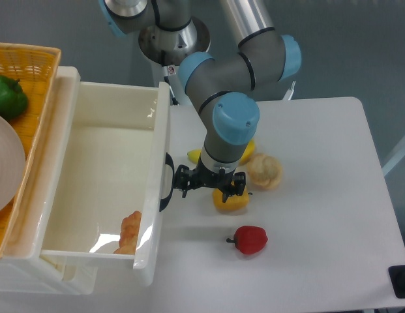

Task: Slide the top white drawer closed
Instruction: 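Push the drawer front with the gripper, sliding the drawer into the cabinet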

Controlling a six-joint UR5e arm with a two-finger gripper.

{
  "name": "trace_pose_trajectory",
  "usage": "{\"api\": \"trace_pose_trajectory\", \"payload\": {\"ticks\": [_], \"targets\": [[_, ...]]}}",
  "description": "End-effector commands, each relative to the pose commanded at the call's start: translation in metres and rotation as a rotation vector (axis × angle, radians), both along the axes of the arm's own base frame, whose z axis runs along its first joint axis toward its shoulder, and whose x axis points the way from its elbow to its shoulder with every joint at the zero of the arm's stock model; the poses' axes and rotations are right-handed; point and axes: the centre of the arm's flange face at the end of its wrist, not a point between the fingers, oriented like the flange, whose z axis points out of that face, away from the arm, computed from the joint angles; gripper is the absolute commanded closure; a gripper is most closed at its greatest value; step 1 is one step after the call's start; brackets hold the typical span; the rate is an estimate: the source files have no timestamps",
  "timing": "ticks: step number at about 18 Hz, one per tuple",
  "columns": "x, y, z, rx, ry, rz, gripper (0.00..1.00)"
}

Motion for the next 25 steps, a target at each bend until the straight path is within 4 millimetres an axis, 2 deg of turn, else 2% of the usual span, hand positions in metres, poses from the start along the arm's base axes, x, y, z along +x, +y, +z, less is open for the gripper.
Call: {"api": "trace_pose_trajectory", "payload": {"ticks": [15, 25], "targets": [[0.015, 0.016, 0.006, 0.005, 0.005, 0.001, 0.0], [0.039, 0.036, 0.01, 0.004, 0.006, 0.003, 0.0]]}}
